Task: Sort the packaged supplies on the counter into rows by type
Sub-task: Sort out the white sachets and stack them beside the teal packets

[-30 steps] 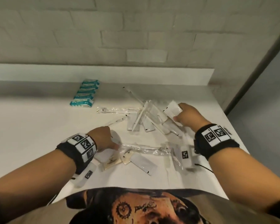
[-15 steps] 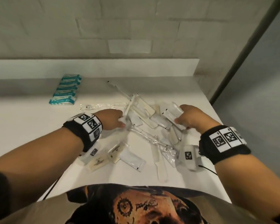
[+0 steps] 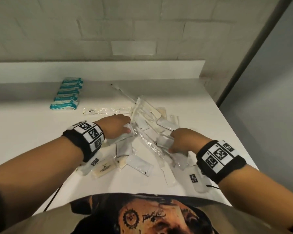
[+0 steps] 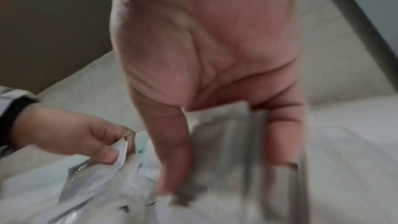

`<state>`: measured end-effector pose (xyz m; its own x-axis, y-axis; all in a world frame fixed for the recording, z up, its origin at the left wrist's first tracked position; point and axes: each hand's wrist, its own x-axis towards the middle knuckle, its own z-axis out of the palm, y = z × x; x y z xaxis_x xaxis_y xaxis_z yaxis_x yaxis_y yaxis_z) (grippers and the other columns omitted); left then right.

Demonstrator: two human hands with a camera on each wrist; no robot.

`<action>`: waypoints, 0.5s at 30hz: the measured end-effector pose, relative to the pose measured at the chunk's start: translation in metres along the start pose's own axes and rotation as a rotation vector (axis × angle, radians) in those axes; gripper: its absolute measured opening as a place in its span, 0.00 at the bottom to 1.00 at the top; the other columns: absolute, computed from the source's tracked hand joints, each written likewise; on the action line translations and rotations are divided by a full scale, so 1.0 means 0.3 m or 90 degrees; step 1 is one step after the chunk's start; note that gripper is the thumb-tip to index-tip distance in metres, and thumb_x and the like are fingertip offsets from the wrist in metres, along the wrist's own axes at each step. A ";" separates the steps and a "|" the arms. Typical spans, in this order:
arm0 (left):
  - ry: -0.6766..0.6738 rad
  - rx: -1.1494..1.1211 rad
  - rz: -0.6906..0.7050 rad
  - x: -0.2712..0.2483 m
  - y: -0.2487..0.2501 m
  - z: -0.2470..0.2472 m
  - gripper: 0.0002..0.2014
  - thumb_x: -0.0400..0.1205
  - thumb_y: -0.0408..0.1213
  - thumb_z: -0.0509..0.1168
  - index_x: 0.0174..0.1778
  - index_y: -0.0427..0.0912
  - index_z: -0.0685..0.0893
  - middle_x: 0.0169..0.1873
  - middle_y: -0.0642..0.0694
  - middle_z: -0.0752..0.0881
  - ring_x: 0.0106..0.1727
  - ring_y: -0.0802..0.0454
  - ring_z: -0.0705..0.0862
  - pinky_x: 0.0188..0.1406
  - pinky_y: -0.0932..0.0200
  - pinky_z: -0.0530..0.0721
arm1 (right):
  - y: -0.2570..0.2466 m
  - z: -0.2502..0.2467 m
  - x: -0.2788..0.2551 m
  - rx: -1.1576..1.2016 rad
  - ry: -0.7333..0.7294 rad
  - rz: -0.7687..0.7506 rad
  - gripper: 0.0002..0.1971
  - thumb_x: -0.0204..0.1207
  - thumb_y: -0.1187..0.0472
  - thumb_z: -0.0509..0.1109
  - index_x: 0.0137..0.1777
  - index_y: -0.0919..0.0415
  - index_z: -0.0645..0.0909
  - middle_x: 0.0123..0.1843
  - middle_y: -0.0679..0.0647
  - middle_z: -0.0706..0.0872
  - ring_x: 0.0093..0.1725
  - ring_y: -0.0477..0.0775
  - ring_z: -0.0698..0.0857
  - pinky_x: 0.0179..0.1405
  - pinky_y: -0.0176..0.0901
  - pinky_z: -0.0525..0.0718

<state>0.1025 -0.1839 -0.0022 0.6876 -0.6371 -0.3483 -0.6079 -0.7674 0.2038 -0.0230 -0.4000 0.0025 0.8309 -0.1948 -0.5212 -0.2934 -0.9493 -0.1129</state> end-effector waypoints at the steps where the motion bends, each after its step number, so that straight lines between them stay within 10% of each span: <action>1: 0.037 -0.035 -0.003 -0.010 0.000 -0.003 0.15 0.86 0.46 0.58 0.64 0.43 0.76 0.57 0.43 0.82 0.52 0.47 0.79 0.48 0.58 0.72 | -0.002 -0.004 -0.001 0.081 0.031 0.000 0.15 0.74 0.52 0.72 0.57 0.57 0.79 0.45 0.50 0.82 0.38 0.49 0.83 0.29 0.38 0.77; 4: 0.128 -0.130 -0.019 -0.034 -0.027 -0.018 0.12 0.86 0.46 0.59 0.61 0.45 0.74 0.50 0.42 0.84 0.45 0.45 0.79 0.43 0.56 0.73 | 0.011 -0.046 -0.020 0.163 0.097 0.036 0.16 0.74 0.53 0.73 0.58 0.58 0.78 0.49 0.52 0.83 0.35 0.46 0.81 0.28 0.39 0.79; 8: 0.005 -0.074 0.058 -0.056 -0.050 -0.009 0.07 0.81 0.50 0.66 0.52 0.56 0.78 0.44 0.54 0.81 0.49 0.49 0.79 0.46 0.56 0.75 | -0.016 -0.012 -0.053 0.000 -0.042 0.069 0.27 0.69 0.55 0.77 0.67 0.62 0.78 0.56 0.57 0.85 0.45 0.57 0.88 0.48 0.48 0.90; 15: -0.211 0.082 0.093 -0.035 -0.049 0.023 0.44 0.71 0.42 0.77 0.77 0.72 0.59 0.53 0.62 0.73 0.57 0.57 0.75 0.62 0.52 0.77 | -0.049 0.081 -0.018 -0.047 -0.001 0.099 0.40 0.69 0.54 0.78 0.76 0.63 0.62 0.66 0.60 0.80 0.60 0.61 0.83 0.55 0.51 0.84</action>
<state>0.1014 -0.1654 -0.0078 0.4369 -0.6653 -0.6054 -0.7494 -0.6415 0.1641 -0.0347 -0.3789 -0.0136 0.7771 -0.3408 -0.5291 -0.3832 -0.9231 0.0319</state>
